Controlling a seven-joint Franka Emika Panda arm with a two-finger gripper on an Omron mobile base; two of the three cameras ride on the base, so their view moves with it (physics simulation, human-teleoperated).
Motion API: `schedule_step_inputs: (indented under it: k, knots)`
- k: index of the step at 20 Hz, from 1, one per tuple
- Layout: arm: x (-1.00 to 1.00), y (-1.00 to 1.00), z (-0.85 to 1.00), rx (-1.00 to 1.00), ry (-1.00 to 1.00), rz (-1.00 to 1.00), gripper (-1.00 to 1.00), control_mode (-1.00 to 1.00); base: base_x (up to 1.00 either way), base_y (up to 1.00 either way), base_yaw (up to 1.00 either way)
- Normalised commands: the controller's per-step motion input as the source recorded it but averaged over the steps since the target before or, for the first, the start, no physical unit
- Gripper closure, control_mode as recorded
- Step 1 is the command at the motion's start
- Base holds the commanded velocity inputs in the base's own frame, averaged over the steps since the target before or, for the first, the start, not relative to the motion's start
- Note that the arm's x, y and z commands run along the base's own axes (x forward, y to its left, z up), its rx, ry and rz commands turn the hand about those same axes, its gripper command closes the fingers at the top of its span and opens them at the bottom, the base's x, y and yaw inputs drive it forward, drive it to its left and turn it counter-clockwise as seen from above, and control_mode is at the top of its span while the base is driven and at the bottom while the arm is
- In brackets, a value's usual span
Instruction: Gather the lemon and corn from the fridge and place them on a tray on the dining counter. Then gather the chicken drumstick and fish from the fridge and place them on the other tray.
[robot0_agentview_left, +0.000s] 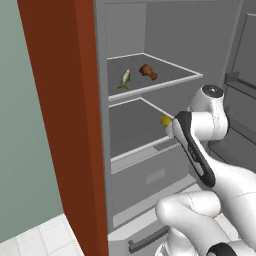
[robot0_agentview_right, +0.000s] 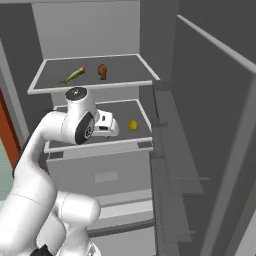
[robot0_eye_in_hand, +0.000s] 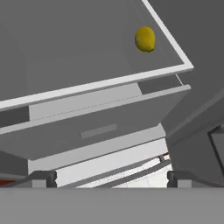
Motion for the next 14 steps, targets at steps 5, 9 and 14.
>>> schedule_step_inputs:
  k: [5, 9, 14]
  knots:
    - [0.55, -0.19, -0.1, 0.0, -0.04, 0.05, -1.0, -1.0, 0.0, 0.0, 0.0]
    - [0.59, -0.16, -0.1, 0.0, -0.02, 0.04, -1.0, -1.0, 0.0, 0.0, 0.0]
    - [0.65, -0.12, -0.1, 0.0, 0.02, 0.02, -1.0, -1.0, 0.0, 0.0, 0.0]
